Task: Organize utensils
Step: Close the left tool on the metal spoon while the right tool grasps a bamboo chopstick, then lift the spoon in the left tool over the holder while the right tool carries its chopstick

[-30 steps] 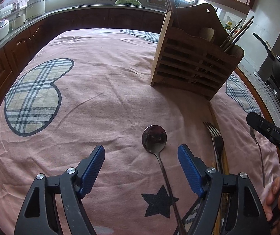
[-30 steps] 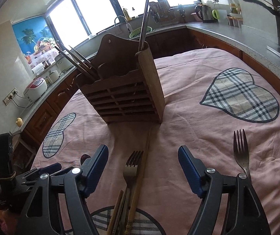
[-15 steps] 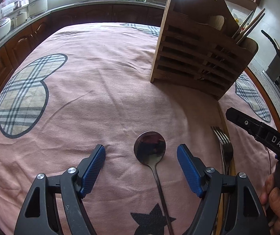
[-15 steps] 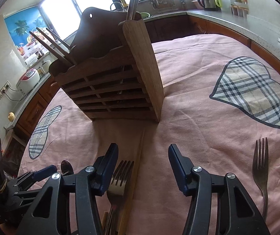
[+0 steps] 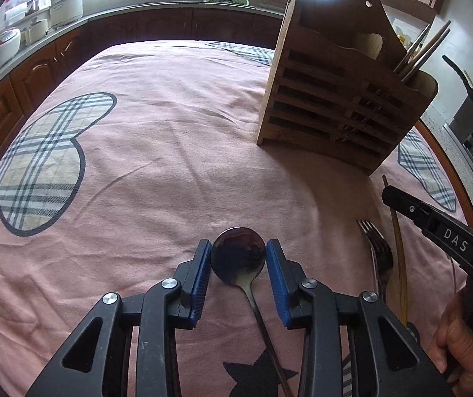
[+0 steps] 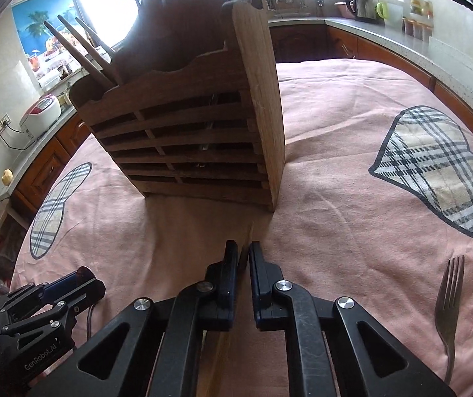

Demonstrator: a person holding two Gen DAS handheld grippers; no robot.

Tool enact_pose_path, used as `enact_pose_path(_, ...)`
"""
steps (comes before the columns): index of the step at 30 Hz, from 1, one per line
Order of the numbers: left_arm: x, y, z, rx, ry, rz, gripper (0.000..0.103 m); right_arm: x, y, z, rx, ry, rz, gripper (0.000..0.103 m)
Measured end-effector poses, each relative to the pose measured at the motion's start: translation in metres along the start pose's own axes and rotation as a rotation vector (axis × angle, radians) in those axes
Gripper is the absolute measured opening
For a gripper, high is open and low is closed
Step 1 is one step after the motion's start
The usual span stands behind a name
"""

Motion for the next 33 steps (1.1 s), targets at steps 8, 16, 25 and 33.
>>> enact_pose_path(8,-0.040,-0.017,-0.004,-0.037,0.050,0.065,0.032,-0.045,0.003,-0.004,0.035,0.082,-0.041,0.006)
enact_pose_path(16,-0.092,-0.018,0.001,-0.032,0.122,0.106,0.032,-0.085,-0.009,-0.011,0.033,0.159,-0.060,0.006)
enact_pose_path(25,-0.144,-0.019,0.010,-0.020,0.196,0.133,0.032,-0.127,-0.018,-0.015,0.020,0.234,-0.077,0.005)
enact_pose_path(33,-0.174,-0.017,0.011,-0.005,0.243,0.150,0.031,-0.147,-0.022,-0.016,0.018,0.273,-0.091,0.005)
Point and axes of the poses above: each gripper's, at about its wrist camera, not at the fingertips, and x roughly the way its jaws point, y to its right, z to its underside, the point moved 3 cm from there along x, roughly the way its jaws point, and after that the axes turned 2 degrees about z, right-handed, at the moved point
